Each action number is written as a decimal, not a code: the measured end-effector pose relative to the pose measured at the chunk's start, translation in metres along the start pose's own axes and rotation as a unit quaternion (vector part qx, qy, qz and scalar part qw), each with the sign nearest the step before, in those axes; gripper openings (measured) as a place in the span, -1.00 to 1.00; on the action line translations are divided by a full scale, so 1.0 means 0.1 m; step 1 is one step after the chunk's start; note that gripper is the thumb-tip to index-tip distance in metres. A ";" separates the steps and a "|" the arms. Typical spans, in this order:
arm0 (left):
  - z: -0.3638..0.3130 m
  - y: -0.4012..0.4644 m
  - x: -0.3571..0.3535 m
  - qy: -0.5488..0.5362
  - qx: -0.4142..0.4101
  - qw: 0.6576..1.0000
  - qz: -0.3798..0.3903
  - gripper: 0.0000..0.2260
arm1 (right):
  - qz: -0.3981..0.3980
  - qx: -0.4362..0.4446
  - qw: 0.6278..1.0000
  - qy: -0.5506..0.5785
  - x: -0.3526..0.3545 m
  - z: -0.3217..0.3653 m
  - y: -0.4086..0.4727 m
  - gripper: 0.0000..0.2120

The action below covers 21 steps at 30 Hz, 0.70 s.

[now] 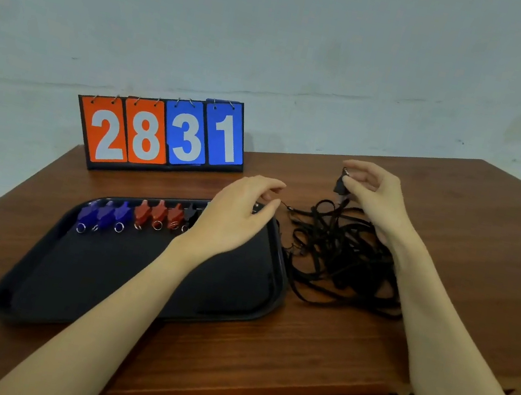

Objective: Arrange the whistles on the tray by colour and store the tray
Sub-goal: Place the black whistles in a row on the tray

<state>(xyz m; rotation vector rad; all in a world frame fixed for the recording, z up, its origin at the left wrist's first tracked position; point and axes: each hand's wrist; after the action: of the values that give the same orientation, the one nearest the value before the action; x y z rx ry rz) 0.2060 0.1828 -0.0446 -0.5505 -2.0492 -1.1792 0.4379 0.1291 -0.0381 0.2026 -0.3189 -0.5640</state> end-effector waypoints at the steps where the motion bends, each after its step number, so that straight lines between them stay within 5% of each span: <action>1: -0.01 0.00 -0.01 -0.016 0.005 1.000 -0.005 -0.69 | 0.034 0.000 0.999 0.040 -0.04 0.05 -0.04 -0.72; 4: -0.04 0.00 -0.02 -0.054 0.030 0.998 -0.008 -0.69 | 0.134 0.006 0.983 0.122 -0.19 0.17 -0.18 -0.74; 8: 0.01 0.01 0.01 -0.152 0.118 0.981 -0.011 -0.67 | 0.152 0.016 0.977 0.149 -0.36 0.23 -0.26 -0.85; 12: 0.03 -0.02 0.10 -0.290 0.183 0.939 -0.040 -0.71 | 0.128 0.034 0.986 0.098 -0.40 0.27 -0.27 -0.85; 21: 0.25 -0.03 0.35 -0.337 0.258 0.898 -0.117 -0.82 | 0.151 0.104 0.980 -0.083 -0.65 0.48 -0.30 -0.85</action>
<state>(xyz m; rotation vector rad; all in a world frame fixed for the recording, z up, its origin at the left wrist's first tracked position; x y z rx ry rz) 0.1717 0.2036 -0.0289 -0.4931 -2.9571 -0.5303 0.3541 0.1354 -0.0169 0.3036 -0.5621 -0.2468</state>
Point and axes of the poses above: each hand's wrist, its own y-axis towards the middle knuckle, its own x-axis out of the back of the hand, z = x × y, and after that the axes turned 5 degrees about -x, right-handed
